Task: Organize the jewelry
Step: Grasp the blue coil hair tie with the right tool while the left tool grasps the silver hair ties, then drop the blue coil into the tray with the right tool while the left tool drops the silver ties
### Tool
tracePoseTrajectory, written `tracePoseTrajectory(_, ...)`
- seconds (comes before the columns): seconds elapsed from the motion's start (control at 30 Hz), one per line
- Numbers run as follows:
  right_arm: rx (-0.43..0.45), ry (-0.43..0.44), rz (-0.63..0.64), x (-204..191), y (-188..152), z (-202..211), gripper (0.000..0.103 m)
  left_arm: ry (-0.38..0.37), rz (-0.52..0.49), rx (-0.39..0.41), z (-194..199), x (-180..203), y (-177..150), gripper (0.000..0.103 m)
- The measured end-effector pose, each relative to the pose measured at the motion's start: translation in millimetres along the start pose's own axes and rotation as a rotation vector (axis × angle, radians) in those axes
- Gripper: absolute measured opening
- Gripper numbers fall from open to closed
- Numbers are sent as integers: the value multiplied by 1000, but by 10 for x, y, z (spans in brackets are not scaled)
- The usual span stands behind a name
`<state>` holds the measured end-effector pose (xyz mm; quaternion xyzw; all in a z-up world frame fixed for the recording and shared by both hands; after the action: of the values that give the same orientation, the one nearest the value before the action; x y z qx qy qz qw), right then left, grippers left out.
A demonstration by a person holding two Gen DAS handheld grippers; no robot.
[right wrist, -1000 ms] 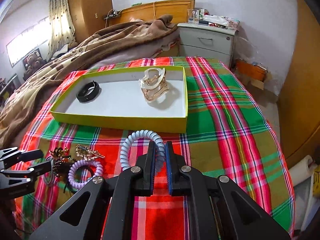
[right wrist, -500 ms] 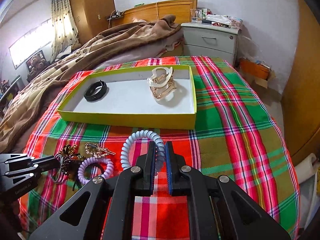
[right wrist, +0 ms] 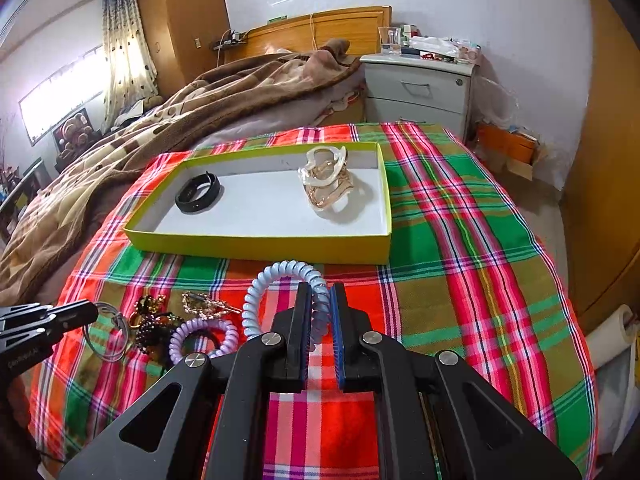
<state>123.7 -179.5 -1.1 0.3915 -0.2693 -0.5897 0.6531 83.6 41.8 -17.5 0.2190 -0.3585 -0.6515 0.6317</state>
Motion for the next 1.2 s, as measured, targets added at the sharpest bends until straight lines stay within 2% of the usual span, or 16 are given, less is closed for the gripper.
tracePoseTrajectory(0.63, 56, 24, 9, -113, 261, 107, 10, -37, 23, 68, 153, -42, 319, 4)
tracePoseTrajectory(0.93, 43, 56, 6, -171, 502, -129, 10, -53, 26, 114, 90, -47, 648, 4)
tracePoseTrajectory(1.2, 15, 76, 22, -285, 760, -485, 10, -66, 43, 126, -160, -68, 955, 4)
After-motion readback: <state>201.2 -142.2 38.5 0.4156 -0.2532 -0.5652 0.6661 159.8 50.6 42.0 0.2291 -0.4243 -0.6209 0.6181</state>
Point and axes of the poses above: each gripper's, at about its wrist camera, not at the fingertips, and z roughly against the way its jaws point, x to its right, y to its top, the point moved 3 cm from there along -z, roughly the way its jaws point, and after that the axes turned 12 degrees about x, right-handed, at the moved point
